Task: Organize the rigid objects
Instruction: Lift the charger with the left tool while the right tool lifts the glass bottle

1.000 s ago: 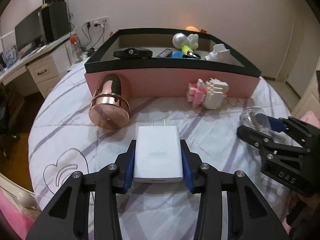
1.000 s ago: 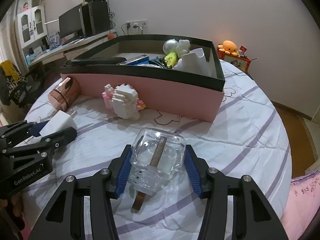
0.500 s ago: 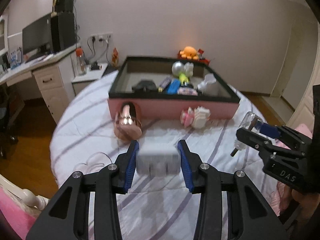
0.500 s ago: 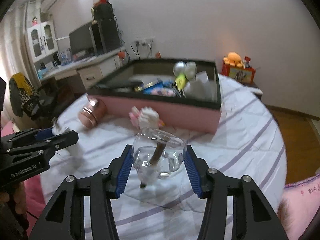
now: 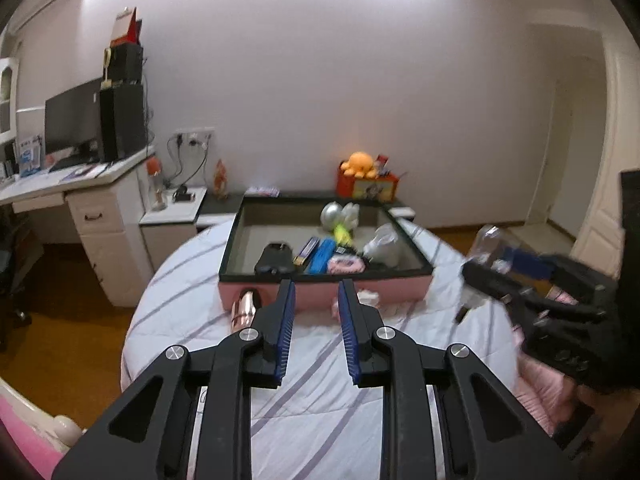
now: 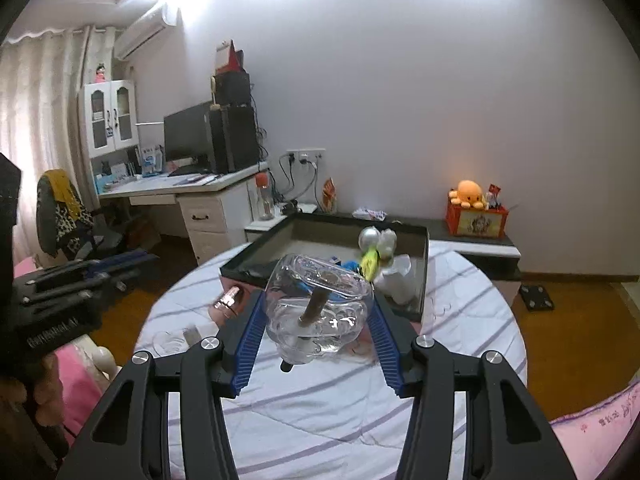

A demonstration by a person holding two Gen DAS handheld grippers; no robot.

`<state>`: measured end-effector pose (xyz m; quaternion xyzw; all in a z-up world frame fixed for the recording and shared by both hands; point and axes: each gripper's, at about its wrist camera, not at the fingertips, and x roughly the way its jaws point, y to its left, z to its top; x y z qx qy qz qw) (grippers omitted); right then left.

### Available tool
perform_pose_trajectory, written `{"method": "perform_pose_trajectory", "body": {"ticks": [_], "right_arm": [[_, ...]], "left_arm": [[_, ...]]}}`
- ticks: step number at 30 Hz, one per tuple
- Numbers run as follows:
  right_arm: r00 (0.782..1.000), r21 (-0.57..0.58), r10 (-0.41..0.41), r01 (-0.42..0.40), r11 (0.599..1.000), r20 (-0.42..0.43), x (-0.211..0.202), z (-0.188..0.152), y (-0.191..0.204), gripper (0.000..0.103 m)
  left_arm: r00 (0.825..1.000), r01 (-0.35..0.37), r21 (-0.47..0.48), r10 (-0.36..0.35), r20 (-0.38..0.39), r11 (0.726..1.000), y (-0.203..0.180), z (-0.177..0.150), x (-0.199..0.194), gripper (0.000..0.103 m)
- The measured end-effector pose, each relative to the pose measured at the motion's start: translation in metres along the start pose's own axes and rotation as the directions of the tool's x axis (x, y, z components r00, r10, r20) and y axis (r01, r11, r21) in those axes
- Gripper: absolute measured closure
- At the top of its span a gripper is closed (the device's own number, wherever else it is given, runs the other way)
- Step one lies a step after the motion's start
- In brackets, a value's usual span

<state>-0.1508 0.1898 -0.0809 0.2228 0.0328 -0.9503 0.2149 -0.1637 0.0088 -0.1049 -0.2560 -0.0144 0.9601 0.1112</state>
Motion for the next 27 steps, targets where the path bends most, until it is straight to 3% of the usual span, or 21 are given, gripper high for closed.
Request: {"method": "perform_pose_trajectory", "body": {"ticks": [6, 8, 10, 12, 20, 23, 27], "right_arm": [[0.996, 0.031, 0.019, -0.016, 0.999, -0.084, 0.027, -0.019, -0.011, 0.05], [0.994, 0.045, 0.021, -0.016, 0.999, -0.11, 0.035, -0.027, -0.014, 0.05], [0.989, 0.065, 0.043, -0.034, 0.997, -0.14, 0.046, -0.035, -0.016, 0.05], [0.986, 0.067, 0.051, -0.041, 0.997, -0.161, 0.053, -0.039, -0.015, 0.05], [0.974, 0.077, 0.104, -0.09, 0.993, -0.202, 0.074, -0.048, -0.008, 0.05], [0.968, 0.08, 0.115, -0.1, 0.992, -0.222, 0.08, -0.051, -0.006, 0.05], [0.963, 0.099, 0.132, -0.111, 0.989, -0.233, 0.085, -0.057, -0.008, 0.05]], "left_arm": [[0.99, -0.047, -0.059, 0.038, -0.137, 0.997, 0.029, -0.037, 0.044, 0.079], [0.984, -0.078, -0.086, 0.063, -0.168, 0.993, 0.043, -0.049, 0.056, 0.074], [0.983, -0.093, -0.107, 0.074, -0.167, 0.99, 0.053, -0.056, 0.06, 0.055], [0.984, -0.096, -0.11, 0.078, -0.161, 0.989, 0.059, -0.061, 0.063, 0.045], [0.973, -0.13, -0.076, 0.112, -0.202, 0.989, 0.07, -0.072, 0.075, 0.039], [0.98, -0.073, -0.105, 0.052, -0.192, 0.992, 0.076, -0.072, 0.071, 0.036], [0.975, -0.111, -0.083, 0.092, -0.204, 0.99, 0.079, -0.077, 0.073, 0.032]]}}
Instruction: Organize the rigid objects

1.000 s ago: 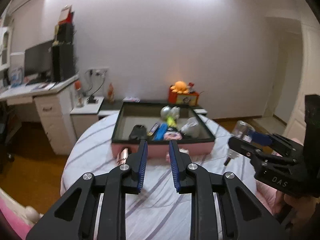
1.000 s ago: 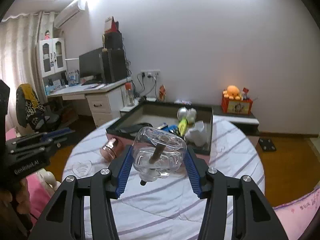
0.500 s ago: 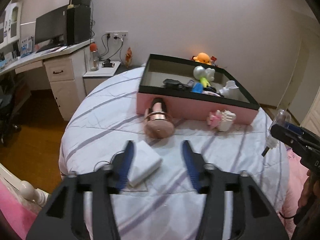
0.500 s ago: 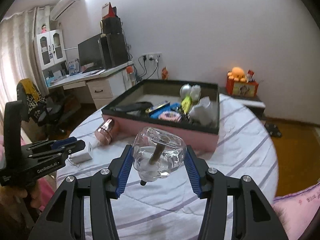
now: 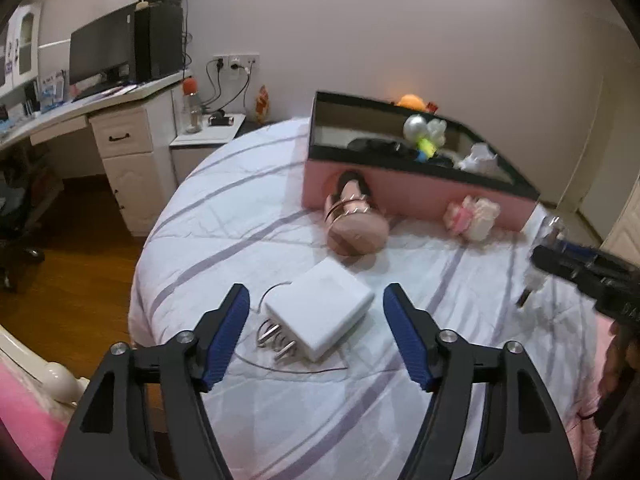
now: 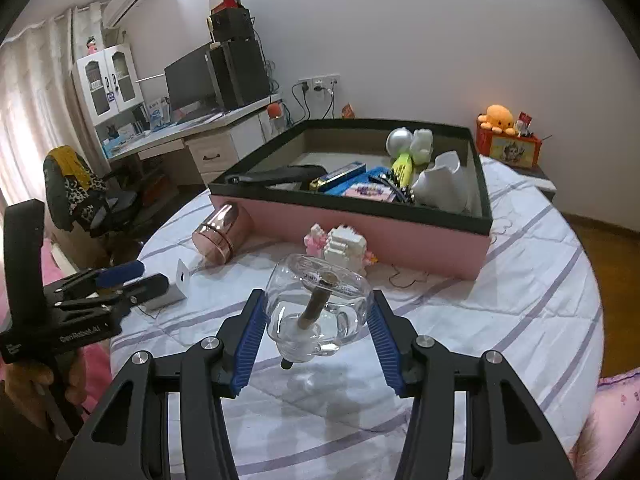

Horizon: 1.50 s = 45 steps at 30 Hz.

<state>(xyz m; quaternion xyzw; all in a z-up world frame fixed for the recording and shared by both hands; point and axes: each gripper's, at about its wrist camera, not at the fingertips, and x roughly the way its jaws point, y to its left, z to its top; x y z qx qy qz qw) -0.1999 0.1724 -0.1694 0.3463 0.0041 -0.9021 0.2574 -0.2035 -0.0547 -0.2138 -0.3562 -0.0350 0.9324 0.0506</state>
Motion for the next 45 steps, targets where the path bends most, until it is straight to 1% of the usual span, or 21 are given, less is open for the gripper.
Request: {"method": "perform_pose_trajectory", "body": {"ticks": [2, 5, 6, 7, 8, 10, 13, 15, 19, 22, 28, 32, 33, 34, 36, 37, 39, 40, 42, 43, 45], "right_arm": [[1.0, 0.003, 0.001, -0.001, 1.0, -0.003, 0.001, 0.0, -0.001, 0.05], [1.0, 0.003, 0.003, -0.003, 1.0, -0.001, 0.001, 0.0, -0.001, 0.05], [1.0, 0.002, 0.003, -0.003, 1.0, 0.0, 0.001, 0.0, -0.001, 0.05], [1.0, 0.003, 0.001, -0.001, 1.0, -0.001, 0.001, 0.001, -0.002, 0.05], [1.0, 0.003, 0.0, 0.0, 1.0, -0.003, 0.002, 0.001, -0.002, 0.05], [1.0, 0.004, -0.003, 0.003, 1.0, -0.001, 0.002, 0.002, -0.002, 0.05], [1.0, 0.003, -0.006, 0.006, 1.0, 0.003, 0.0, 0.002, -0.003, 0.05], [1.0, 0.002, -0.011, 0.011, 1.0, 0.002, 0.0, 0.003, -0.003, 0.05], [1.0, 0.003, -0.007, 0.007, 1.0, -0.006, -0.001, 0.003, -0.003, 0.05], [1.0, 0.003, -0.006, 0.006, 1.0, -0.009, -0.002, 0.003, -0.003, 0.05], [1.0, 0.004, -0.014, 0.014, 1.0, -0.006, -0.003, 0.002, -0.005, 0.05], [1.0, 0.007, -0.016, 0.016, 1.0, -0.01, -0.002, 0.002, -0.006, 0.05], [1.0, 0.008, -0.016, 0.016, 1.0, -0.01, -0.002, 0.002, -0.006, 0.05], [1.0, 0.01, -0.018, 0.019, 1.0, -0.007, -0.003, 0.002, -0.006, 0.05], [1.0, 0.01, -0.021, 0.021, 1.0, -0.003, -0.005, 0.002, -0.005, 0.05], [1.0, 0.009, -0.025, 0.025, 1.0, 0.003, -0.007, 0.003, -0.005, 0.05], [0.999, 0.006, -0.04, 0.04, 0.999, 0.011, -0.012, 0.003, -0.004, 0.05], [0.999, 0.006, -0.043, 0.043, 0.999, 0.017, -0.013, 0.004, -0.004, 0.05], [0.999, 0.012, -0.035, 0.034, 0.999, 0.025, -0.018, 0.006, -0.004, 0.05], [0.999, 0.009, -0.031, 0.031, 0.999, 0.024, -0.019, 0.006, -0.003, 0.05], [0.999, 0.003, -0.031, 0.031, 1.0, 0.025, -0.021, 0.006, -0.001, 0.05]], "left_arm": [[0.999, -0.013, 0.016, 0.014, -0.041, 1.0, -0.001, -0.005, 0.01, 0.033], [0.998, -0.022, 0.037, 0.024, -0.055, 0.999, -0.007, -0.009, 0.018, 0.034], [0.998, -0.022, 0.046, 0.025, -0.054, 0.999, -0.009, -0.009, 0.019, 0.039], [0.998, -0.018, 0.055, 0.021, -0.06, 0.998, -0.012, -0.008, 0.021, 0.046], [0.998, -0.015, 0.063, 0.019, -0.064, 0.998, -0.014, -0.006, 0.023, 0.048], [0.998, -0.007, 0.076, 0.012, -0.068, 0.997, -0.017, -0.004, 0.024, 0.056], [0.997, 0.011, 0.083, -0.005, -0.076, 0.996, -0.023, -0.002, 0.023, 0.059], [0.995, 0.05, 0.079, -0.043, -0.086, 0.996, -0.025, -0.001, 0.022, 0.059], [0.992, 0.092, 0.071, -0.085, -0.097, 0.993, -0.032, -0.001, 0.021, 0.059], [0.993, 0.07, 0.083, -0.062, -0.099, 0.994, -0.035, 0.002, 0.026, 0.058], [0.994, 0.056, 0.102, -0.046, -0.102, 0.993, -0.041, 0.008, 0.036, 0.056], [0.995, 0.039, 0.12, -0.027, -0.1, 0.992, -0.045, 0.008, 0.038, 0.056], [0.995, 0.037, 0.111, -0.026, -0.099, 0.993, -0.044, 0.008, 0.036, 0.059], [0.994, 0.045, 0.106, -0.035, -0.099, 0.993, -0.045, 0.009, 0.034, 0.06], [0.997, 0.034, 0.1, -0.027, -0.066, 0.994, -0.044, 0.009, 0.021, 0.063], [0.998, 0.04, 0.112, -0.034, -0.052, 0.993, -0.046, 0.01, 0.013, 0.063], [0.997, 0.073, 0.126, -0.07, -0.03, 0.989, -0.048, 0.014, 0.002, 0.063], [0.996, 0.081, 0.121, -0.078, -0.031, 0.989, -0.049, 0.015, 0.002, 0.063], [0.995, 0.082, 0.123, -0.075, -0.065, 0.989, -0.051, 0.014, 0.007, 0.063], [0.993, 0.079, 0.124, -0.067, -0.096, 0.989, -0.051, 0.01, 0.014, 0.062], [0.99, 0.085, 0.108, -0.072, -0.121, 0.991, -0.05, 0.003, 0.021, 0.062]]}}
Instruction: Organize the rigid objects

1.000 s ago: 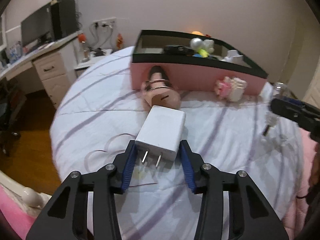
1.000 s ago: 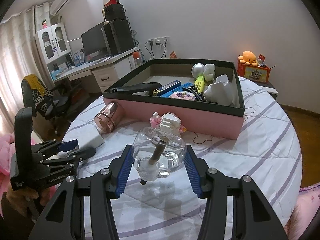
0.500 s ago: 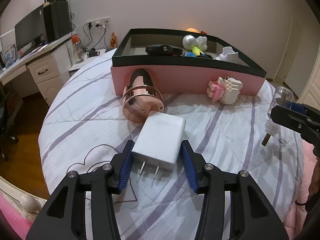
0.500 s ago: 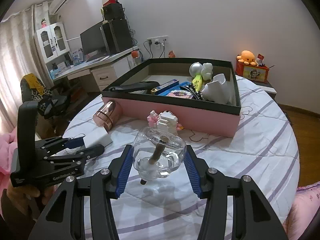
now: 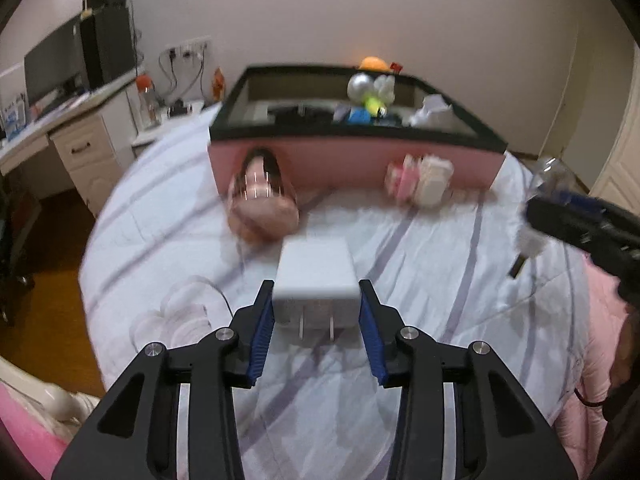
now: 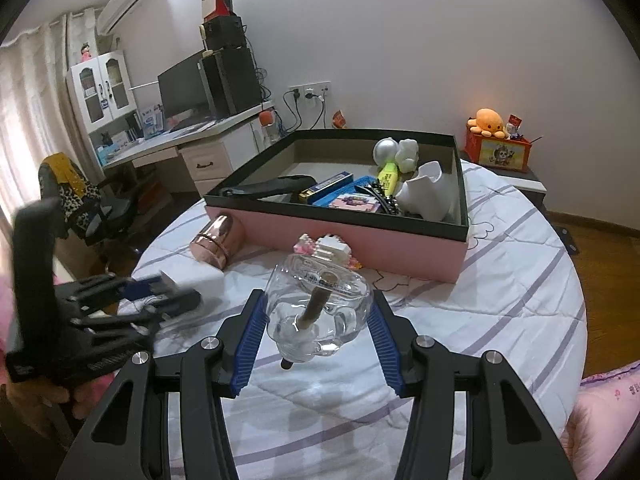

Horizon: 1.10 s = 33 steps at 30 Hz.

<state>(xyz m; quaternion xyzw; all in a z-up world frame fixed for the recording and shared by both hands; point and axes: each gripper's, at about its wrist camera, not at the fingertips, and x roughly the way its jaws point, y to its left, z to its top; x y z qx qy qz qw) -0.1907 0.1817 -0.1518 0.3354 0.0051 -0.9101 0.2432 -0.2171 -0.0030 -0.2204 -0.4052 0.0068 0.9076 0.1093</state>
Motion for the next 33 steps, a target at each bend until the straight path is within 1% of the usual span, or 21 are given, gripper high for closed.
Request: {"method": "perform_pose_trajectory", "body": {"ticks": [1, 3, 5, 6, 8, 9, 10, 11, 12, 14, 15, 17, 21, 22, 26, 29, 33], "right_arm": [[1.0, -0.001, 0.002, -0.002, 1.0, -0.001, -0.001, -0.001, 0.0, 0.05], [1.0, 0.001, 0.0, 0.0, 1.0, -0.005, -0.001, -0.002, -0.001, 0.05], [1.0, 0.003, -0.003, 0.003, 1.0, -0.01, -0.001, -0.004, -0.002, 0.05], [1.0, 0.006, -0.005, 0.005, 1.0, -0.011, -0.001, -0.004, -0.003, 0.05], [1.0, 0.009, -0.008, 0.008, 1.0, -0.007, -0.002, -0.003, -0.005, 0.05], [1.0, 0.01, -0.008, 0.008, 1.0, -0.006, -0.001, -0.003, -0.005, 0.05], [1.0, 0.012, -0.01, 0.01, 1.0, -0.003, -0.002, -0.002, -0.005, 0.05], [1.0, 0.013, -0.014, 0.014, 1.0, -0.002, -0.002, -0.002, -0.005, 0.05], [1.0, 0.014, -0.018, 0.018, 1.0, 0.002, -0.003, -0.001, -0.005, 0.05], [1.0, 0.016, -0.022, 0.021, 1.0, 0.011, -0.005, -0.001, -0.006, 0.05], [1.0, 0.015, -0.023, 0.023, 1.0, 0.014, -0.006, 0.0, -0.006, 0.05], [0.999, 0.013, -0.033, 0.033, 0.999, 0.032, -0.01, 0.002, -0.006, 0.05], [0.998, 0.006, -0.033, 0.033, 0.999, 0.06, -0.022, 0.007, -0.002, 0.05], [0.996, 0.002, -0.032, 0.031, 1.0, 0.078, -0.028, 0.008, 0.0, 0.05], [0.988, -0.019, -0.036, 0.04, 0.999, 0.149, -0.05, 0.015, 0.008, 0.05], [0.976, -0.04, -0.046, 0.056, 0.998, 0.212, -0.069, 0.022, 0.016, 0.05], [0.961, -0.069, -0.056, 0.078, 0.995, 0.27, -0.087, 0.03, 0.025, 0.05]], "left_arm": [[1.0, 0.005, -0.001, -0.005, -0.014, 1.0, -0.001, -0.003, 0.004, 0.062], [1.0, -0.005, 0.001, 0.005, -0.004, 1.0, -0.003, -0.005, 0.006, 0.061], [1.0, 0.001, -0.003, -0.001, -0.005, 1.0, -0.004, -0.002, 0.006, 0.057], [1.0, 0.005, -0.008, -0.005, -0.003, 1.0, -0.004, -0.001, 0.008, 0.053], [1.0, -0.005, -0.002, 0.005, 0.001, 1.0, -0.006, 0.001, 0.011, 0.052], [1.0, -0.015, 0.005, 0.015, 0.007, 1.0, -0.008, 0.001, 0.013, 0.053], [1.0, -0.024, 0.009, 0.024, 0.011, 1.0, -0.008, 0.001, 0.013, 0.06], [0.999, -0.035, 0.011, 0.035, 0.017, 0.999, -0.009, 0.002, 0.012, 0.063], [0.999, -0.029, 0.007, 0.029, 0.015, 1.0, -0.008, 0.003, 0.011, 0.063], [0.999, -0.018, -0.013, 0.018, 0.032, 1.0, -0.006, 0.004, 0.002, 0.063], [0.998, -0.027, -0.019, 0.028, 0.053, 0.999, -0.006, 0.006, -0.004, 0.063], [0.997, -0.026, -0.013, 0.027, 0.07, 1.0, -0.007, 0.009, -0.015, 0.063], [0.99, -0.017, -0.019, 0.02, 0.143, 1.0, -0.007, 0.017, -0.045, 0.063], [0.987, -0.018, -0.013, 0.02, 0.16, 1.0, -0.009, 0.019, -0.054, 0.063], [0.968, -0.023, -0.01, 0.024, 0.25, 1.0, -0.014, 0.027, -0.086, 0.063], [0.944, -0.044, -0.014, 0.046, 0.326, 0.999, -0.019, 0.033, -0.112, 0.063], [0.909, -0.071, -0.05, 0.085, 0.407, 0.996, -0.02, 0.042, -0.139, 0.063]]}}
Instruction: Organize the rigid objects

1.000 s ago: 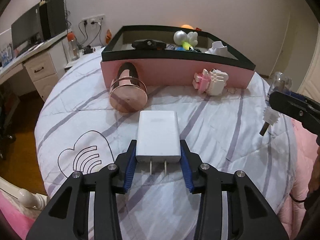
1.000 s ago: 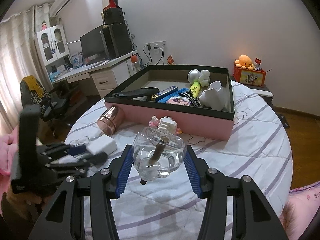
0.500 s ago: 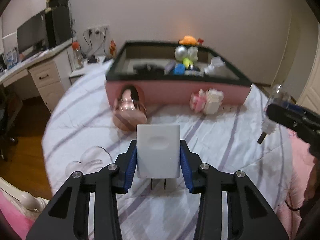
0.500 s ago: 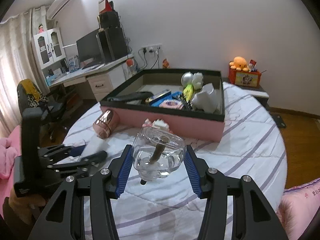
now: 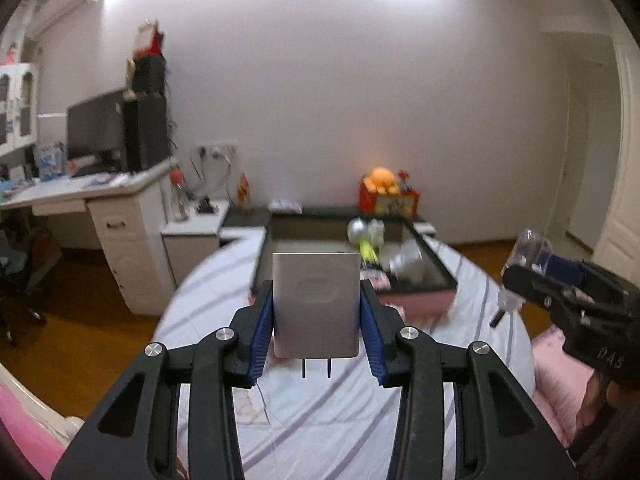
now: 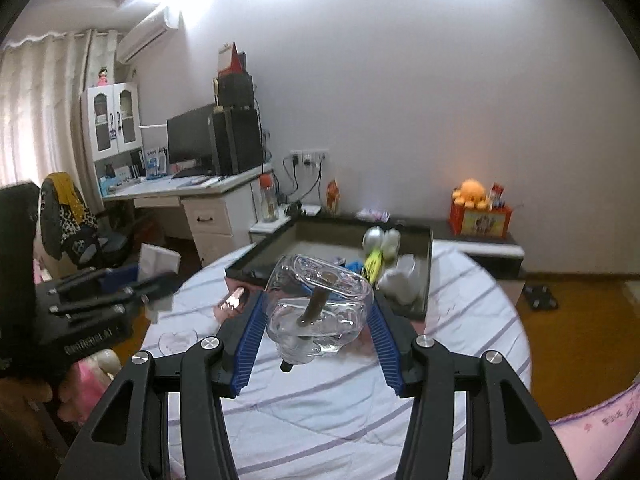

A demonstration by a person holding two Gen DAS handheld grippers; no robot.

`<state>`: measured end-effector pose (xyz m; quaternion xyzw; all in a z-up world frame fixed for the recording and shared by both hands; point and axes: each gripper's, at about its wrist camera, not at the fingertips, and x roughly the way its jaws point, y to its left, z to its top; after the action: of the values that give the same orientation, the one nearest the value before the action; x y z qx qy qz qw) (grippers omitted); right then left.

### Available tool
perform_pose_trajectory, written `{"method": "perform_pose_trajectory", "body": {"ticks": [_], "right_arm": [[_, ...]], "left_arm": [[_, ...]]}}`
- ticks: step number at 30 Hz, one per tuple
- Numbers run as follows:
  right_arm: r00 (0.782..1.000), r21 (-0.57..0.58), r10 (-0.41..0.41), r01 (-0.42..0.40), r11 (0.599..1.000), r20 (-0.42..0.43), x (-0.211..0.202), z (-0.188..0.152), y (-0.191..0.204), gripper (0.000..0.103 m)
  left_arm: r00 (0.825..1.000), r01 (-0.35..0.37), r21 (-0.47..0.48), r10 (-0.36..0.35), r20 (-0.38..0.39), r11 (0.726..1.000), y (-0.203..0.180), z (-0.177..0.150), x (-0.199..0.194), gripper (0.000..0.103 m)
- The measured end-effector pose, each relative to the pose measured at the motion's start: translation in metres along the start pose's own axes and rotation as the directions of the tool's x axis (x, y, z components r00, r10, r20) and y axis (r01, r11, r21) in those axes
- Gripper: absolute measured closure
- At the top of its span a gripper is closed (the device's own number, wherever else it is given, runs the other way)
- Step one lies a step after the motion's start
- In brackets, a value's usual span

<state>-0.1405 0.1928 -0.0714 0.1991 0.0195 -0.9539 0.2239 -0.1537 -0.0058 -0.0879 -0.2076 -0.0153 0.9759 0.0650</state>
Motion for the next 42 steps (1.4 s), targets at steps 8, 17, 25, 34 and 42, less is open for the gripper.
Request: {"method": "perform_pose_trajectory", "body": {"ticks": [8, 17, 25, 34, 42], "right_arm": [[0.993, -0.048, -0.031, 0.037, 0.998, 0.115, -0.024, 0.018, 0.01, 0.05], [0.988, -0.06, -0.025, 0.035, 0.998, 0.155, -0.027, 0.03, 0.015, 0.05], [0.986, -0.054, -0.028, 0.037, 0.998, 0.162, -0.017, 0.04, 0.016, 0.05], [0.981, -0.054, -0.028, 0.039, 0.998, 0.191, 0.003, 0.056, 0.007, 0.05], [0.992, -0.039, -0.019, 0.024, 0.999, 0.123, 0.057, 0.055, -0.017, 0.05]], "left_arm": [[0.995, 0.002, 0.015, -0.004, 0.105, 1.0, -0.003, 0.026, -0.027, 0.063], [0.993, 0.0, 0.052, -0.006, 0.121, 0.999, -0.006, 0.041, -0.024, 0.062], [0.992, -0.003, 0.071, -0.006, 0.126, 0.998, -0.009, 0.053, -0.01, 0.062], [0.993, 0.004, 0.093, -0.015, 0.119, 0.996, -0.019, 0.066, 0.023, 0.063], [0.998, 0.043, 0.105, -0.047, 0.03, 0.994, -0.029, 0.067, 0.093, 0.064]]}}
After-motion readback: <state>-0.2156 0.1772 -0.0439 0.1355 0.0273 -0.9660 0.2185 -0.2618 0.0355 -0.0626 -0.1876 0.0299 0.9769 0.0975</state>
